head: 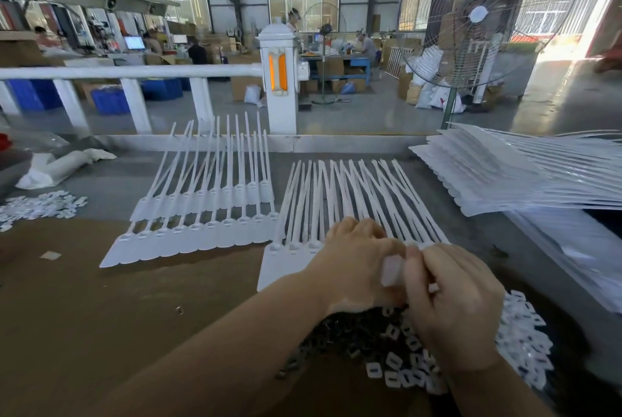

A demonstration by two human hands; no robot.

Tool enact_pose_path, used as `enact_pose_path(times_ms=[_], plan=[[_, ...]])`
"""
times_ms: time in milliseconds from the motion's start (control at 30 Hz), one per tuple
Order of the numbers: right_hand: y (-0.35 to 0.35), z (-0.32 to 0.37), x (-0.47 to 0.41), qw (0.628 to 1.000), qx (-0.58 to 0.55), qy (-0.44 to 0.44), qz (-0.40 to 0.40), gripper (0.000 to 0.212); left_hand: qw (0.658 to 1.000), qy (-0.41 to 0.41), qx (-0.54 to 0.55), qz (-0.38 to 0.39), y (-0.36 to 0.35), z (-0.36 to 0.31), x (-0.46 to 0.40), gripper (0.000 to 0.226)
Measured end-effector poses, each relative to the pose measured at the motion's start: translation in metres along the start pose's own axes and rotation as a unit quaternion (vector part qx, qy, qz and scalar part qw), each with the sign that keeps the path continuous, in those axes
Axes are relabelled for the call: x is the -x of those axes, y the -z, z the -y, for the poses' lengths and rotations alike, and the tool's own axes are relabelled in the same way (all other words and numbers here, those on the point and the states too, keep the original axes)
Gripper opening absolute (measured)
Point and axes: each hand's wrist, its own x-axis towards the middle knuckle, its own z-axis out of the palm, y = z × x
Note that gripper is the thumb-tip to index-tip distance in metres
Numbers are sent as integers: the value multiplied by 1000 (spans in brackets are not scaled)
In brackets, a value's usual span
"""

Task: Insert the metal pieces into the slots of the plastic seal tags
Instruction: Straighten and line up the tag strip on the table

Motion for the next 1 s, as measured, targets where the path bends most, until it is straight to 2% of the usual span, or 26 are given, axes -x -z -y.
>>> enact_pose_path(times_ms=[200, 300, 400, 500, 667, 767, 1000], plan=[[0, -1, 1, 1000, 6, -8, 12, 38, 1000, 16, 0, 14, -7, 3, 4, 60], [0, -1, 2, 1000, 16, -12, 18, 37, 997, 39, 64, 13, -5, 7, 7, 62], [-2, -1, 2, 999, 15, -16, 29, 38, 987, 73, 135, -38, 5, 21, 15, 52], [-5, -2, 2, 997, 0, -11, 78, 37, 957, 148, 218, -123, 14, 44, 28, 36], [-9, 2, 6, 982, 1, 25, 185, 32, 909, 267, 226, -227, 7, 71, 47, 9], [-9, 7, 7, 975, 27, 48, 214, 34, 893, 290, 239, -249, -2, 74, 52, 9], [-6, 14, 8, 955, 61, 36, 288, 39, 891, 297, 243, -242, -15, 73, 58, 20]])
